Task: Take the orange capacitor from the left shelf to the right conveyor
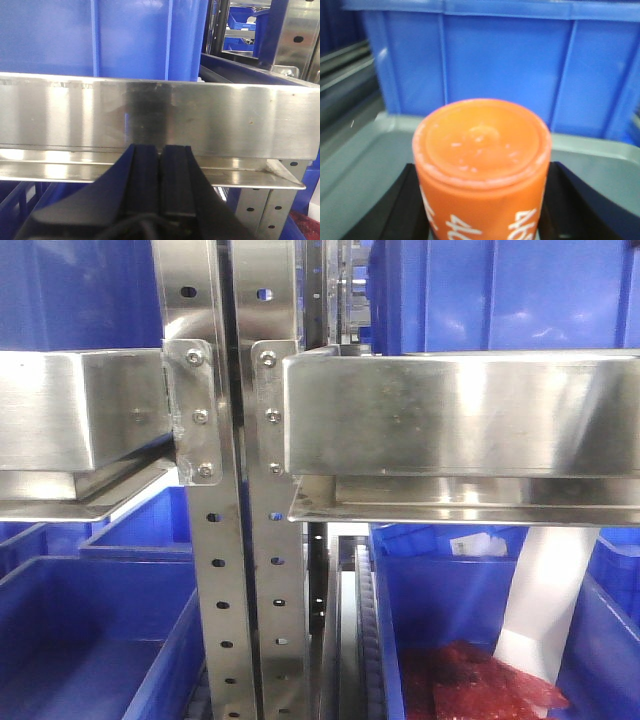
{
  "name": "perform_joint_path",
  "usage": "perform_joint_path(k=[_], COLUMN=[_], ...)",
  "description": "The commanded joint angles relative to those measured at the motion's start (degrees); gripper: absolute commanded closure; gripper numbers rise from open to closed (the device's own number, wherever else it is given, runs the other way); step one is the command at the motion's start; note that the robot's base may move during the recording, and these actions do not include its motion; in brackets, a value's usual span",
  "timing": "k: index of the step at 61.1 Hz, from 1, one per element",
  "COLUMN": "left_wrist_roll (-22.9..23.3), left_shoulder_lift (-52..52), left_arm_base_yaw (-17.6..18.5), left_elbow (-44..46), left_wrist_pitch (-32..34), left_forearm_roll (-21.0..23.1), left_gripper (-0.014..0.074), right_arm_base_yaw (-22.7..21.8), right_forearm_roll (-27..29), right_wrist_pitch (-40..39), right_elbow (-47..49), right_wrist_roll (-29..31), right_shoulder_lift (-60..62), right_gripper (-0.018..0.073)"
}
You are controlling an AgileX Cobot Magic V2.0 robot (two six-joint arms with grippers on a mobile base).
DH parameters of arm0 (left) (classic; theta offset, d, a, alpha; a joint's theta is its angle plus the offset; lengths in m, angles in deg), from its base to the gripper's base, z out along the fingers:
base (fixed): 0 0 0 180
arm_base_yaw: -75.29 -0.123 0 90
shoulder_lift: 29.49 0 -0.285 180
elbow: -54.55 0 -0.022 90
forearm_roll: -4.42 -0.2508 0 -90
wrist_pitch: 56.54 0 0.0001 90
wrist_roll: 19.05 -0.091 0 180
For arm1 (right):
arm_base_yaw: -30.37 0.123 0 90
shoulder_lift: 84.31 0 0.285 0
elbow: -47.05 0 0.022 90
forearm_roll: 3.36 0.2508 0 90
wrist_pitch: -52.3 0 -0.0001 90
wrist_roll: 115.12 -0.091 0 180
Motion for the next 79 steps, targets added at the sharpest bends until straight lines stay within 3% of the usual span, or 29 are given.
perform_joint_path(k=[1, 20, 32, 40, 79], left_wrist_roll=[0.1, 0.1, 0.1, 0.1, 0.1], left_shoulder_lift=[-0.7, -0.7, -0.7, -0.7, -0.7], left_arm_base_yaw=[0.4, 0.4, 0.4, 0.4, 0.4], left_elbow=[0.2, 0.2, 0.2, 0.2, 0.2], left_wrist_pitch=[5.0, 5.0, 5.0, 5.0, 5.0], left_forearm_roll=[0.1, 0.1, 0.1, 0.1, 0.1], left_gripper=[0.0723, 0.0723, 0.0723, 0.0723, 0.0723], right_arm_base_yaw=[-0.4, -0.4, -0.4, -0.4, -0.4], right_forearm_roll=[-1.5, -1.5, -1.2, -1.2, -1.2], right_wrist_pitch=[2.6, 13.9, 24.3, 27.2, 25.7], right_elbow=[0.6, -8.0, -9.4, -9.4, -9.4], right_wrist_roll=[0.4, 0.4, 0.4, 0.4, 0.4], right_shoulder_lift=[6.0, 30.2, 44.2, 50.7, 53.9], right_gripper=[0.0493, 0.0493, 0.0493, 0.0493, 0.0493])
